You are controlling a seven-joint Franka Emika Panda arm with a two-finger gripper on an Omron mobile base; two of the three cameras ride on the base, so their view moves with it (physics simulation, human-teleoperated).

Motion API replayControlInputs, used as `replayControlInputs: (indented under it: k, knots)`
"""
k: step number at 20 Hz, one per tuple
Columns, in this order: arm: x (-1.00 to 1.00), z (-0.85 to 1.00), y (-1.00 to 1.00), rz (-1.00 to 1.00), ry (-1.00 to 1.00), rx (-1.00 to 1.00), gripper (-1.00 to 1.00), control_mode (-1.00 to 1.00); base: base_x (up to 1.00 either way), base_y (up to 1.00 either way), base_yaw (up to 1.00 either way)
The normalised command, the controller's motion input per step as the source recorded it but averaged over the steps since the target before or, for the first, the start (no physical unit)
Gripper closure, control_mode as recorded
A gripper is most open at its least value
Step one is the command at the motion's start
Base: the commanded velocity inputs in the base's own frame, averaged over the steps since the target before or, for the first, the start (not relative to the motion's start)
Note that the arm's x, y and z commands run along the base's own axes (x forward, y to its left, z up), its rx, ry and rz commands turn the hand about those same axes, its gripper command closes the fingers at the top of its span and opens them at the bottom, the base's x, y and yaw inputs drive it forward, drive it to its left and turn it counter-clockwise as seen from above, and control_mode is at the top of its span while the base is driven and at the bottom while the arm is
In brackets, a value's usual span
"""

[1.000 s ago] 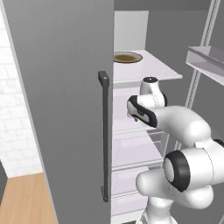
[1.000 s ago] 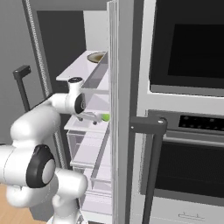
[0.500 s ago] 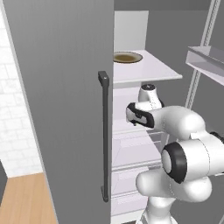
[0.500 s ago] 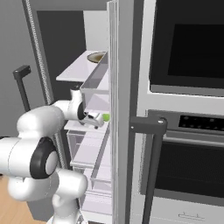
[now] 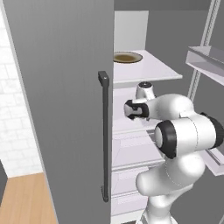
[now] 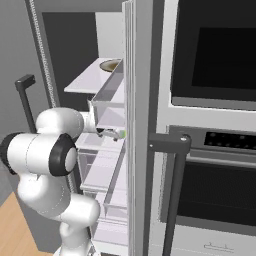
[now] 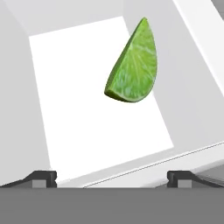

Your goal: Grab a lemon wedge from the fridge and one ice cube from the ice bowl, and put them in the glass of lemonade.

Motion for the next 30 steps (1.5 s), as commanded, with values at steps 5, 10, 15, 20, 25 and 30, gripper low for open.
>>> replayControlInputs:
  k: [5, 10, 15, 20, 25, 30]
  knots:
    - [0.01, -0.38, -0.26, 0.00, -0.06, 0.00, -1.00, -1.00, 0.00, 0.00, 0.00]
    - [0.28, 0.08, -0.04, 0.00, 0.00, 0.00, -1.00, -1.00, 0.00, 0.00, 0.00]
    - [0.67, 0.08, -0.03, 0.00, 0.00, 0.00, -1.00, -1.00, 0.00, 0.00, 0.00]
    - [0.61, 0.01, -0.13, 0.00, 0.00, 0.00, -1.00, -1.00, 0.00, 0.00, 0.00]
    - [0.34, 0.05, -0.12, 0.00, 0.00, 0.00, -1.00, -1.00, 0.00, 0.00, 0.00]
    - [0.10, -0.01, -0.16, -0.03, 0.07, 0.00, -1.00, -1.00, 0.00, 0.00, 0.00]
